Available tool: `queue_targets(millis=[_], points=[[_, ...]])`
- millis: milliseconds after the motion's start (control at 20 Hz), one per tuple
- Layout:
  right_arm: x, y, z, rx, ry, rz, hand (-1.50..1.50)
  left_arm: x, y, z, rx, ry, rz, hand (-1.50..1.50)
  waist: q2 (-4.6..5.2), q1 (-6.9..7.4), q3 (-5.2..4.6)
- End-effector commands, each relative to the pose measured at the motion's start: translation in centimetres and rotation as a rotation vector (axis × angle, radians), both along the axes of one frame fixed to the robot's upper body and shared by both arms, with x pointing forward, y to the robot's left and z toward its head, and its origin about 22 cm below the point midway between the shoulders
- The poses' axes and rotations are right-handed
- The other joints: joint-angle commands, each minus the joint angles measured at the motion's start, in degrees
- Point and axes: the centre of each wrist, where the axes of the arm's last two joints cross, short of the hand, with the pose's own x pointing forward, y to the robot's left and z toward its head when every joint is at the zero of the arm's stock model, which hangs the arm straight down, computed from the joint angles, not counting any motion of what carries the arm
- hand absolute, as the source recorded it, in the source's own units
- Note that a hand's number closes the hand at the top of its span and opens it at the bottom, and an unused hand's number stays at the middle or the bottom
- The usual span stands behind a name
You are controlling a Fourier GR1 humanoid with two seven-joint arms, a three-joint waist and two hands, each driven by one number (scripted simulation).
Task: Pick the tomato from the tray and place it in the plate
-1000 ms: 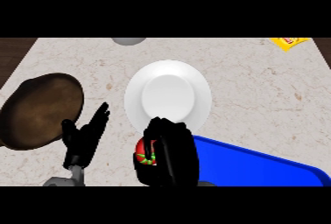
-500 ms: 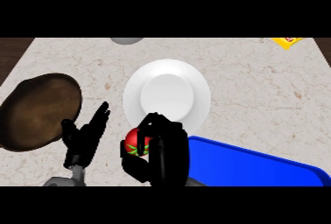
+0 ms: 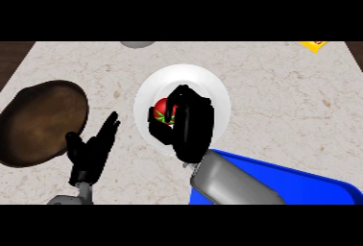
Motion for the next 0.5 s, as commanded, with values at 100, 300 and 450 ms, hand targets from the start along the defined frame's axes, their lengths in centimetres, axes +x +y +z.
queue_targets(millis=[100, 300, 450], points=[[5.3, -0.9, -0.2, 0.14, 0.02, -0.134, 1.5, 0.1, 0.0, -0.1, 0.004, 0.064, -0.005, 0.0, 0.6, -0.02, -0.31], [7.9, -1.9, -1.2, 0.116, -0.005, -0.16, 1.5, -0.5, 0.4, -1.0, -0.005, 0.061, -0.012, 0.0, 0.99, 0.72, -0.31], [9.1, -2.3, -1.1, 0.138, 0.002, -0.164, 1.5, 0.4, 0.1, -0.6, 0.003, 0.055, -0.02, 0.0, 1.03, 0.5, -0.31]])
